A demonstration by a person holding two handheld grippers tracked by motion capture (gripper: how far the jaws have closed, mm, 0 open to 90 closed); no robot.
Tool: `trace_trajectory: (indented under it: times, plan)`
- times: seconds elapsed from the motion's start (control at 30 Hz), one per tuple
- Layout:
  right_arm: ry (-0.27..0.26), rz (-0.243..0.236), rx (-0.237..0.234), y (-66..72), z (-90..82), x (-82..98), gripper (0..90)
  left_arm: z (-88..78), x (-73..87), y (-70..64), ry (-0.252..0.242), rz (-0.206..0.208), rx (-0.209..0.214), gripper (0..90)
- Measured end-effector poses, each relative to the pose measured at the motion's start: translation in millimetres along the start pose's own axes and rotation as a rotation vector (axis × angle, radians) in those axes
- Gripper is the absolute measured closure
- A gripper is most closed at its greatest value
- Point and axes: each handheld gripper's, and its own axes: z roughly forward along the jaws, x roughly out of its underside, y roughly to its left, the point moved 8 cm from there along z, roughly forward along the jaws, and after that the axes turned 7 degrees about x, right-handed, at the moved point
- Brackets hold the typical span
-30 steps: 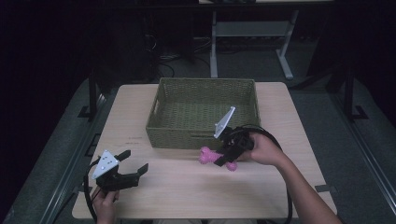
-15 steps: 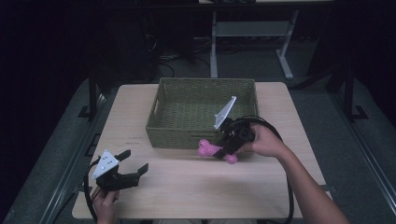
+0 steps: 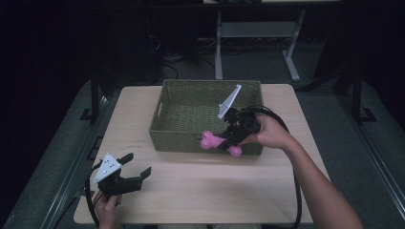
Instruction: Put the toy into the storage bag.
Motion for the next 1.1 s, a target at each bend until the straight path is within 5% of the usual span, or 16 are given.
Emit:
trace_trajectory:
  times: [1.1]
  plan:
    - [0.012, 0.043, 0.044, -48.8, -19.6, -23.2, 58.3, 5.3, 1.4, 0.9, 0.012, -0.005, 0.009, 13.8]
